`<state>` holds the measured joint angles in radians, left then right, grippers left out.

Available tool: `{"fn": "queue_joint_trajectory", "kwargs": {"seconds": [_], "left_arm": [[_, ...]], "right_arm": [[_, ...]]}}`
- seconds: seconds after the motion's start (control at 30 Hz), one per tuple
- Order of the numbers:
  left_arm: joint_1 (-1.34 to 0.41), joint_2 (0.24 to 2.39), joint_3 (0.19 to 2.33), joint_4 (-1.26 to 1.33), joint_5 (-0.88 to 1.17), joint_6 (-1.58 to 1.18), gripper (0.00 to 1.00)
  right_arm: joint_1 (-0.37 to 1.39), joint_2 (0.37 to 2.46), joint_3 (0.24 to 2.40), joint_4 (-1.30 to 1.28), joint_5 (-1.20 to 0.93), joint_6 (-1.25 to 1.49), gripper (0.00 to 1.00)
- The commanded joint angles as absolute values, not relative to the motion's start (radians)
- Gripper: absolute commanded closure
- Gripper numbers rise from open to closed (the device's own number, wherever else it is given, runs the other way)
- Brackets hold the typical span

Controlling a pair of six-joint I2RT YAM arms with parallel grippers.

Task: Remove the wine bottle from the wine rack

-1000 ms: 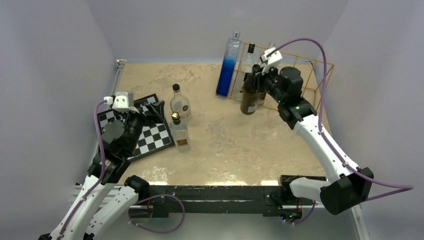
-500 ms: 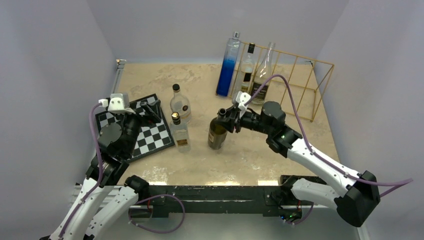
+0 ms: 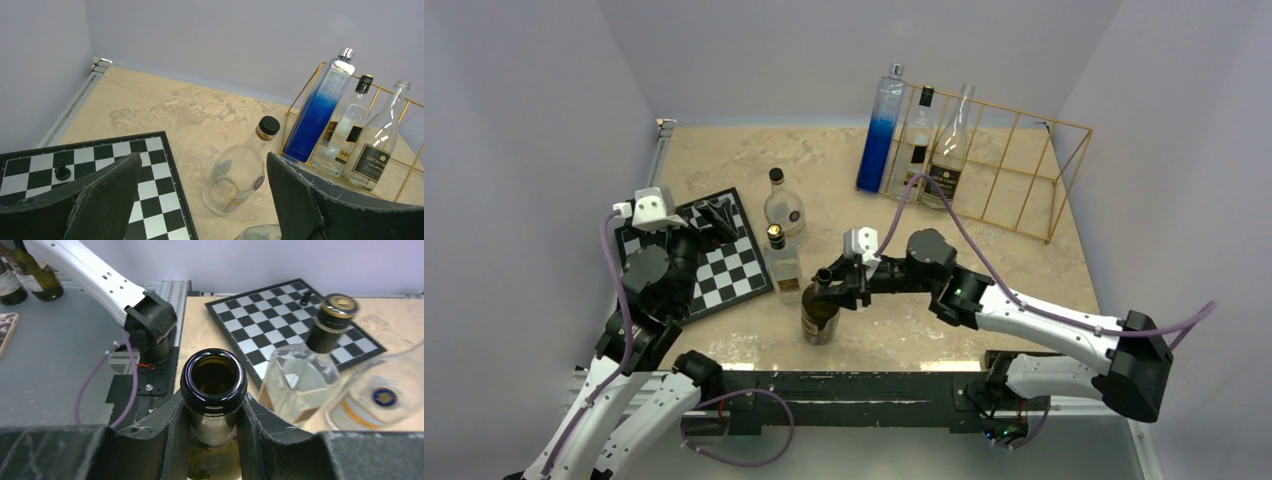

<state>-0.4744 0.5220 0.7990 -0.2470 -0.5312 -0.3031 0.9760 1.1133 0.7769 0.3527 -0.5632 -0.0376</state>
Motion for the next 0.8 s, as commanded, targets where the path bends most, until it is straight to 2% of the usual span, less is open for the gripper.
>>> {"fn": "queue_joint_trajectory", "kwargs": {"seconds": [0.0, 0.47, 0.77], "left_arm": [[-0.477, 0.52, 0.824, -0.234, -0.583, -0.298, 0.01], [-0.478, 0.511, 0.824, -0.236, -0.578, -0.303, 0.01], [-0.478, 0.509, 0.823, -0.236, -0.576, -0.307, 0.01]], "right_arm": [[1.045, 1.181, 0.901, 0.52, -0.516, -0.02, 1.0], [1.16, 1.359, 1.046, 0.41, -0.352, -0.093, 1.0], [1.163, 1.408, 1.112, 0.334, -0.31, -0.049, 0.74]]}}
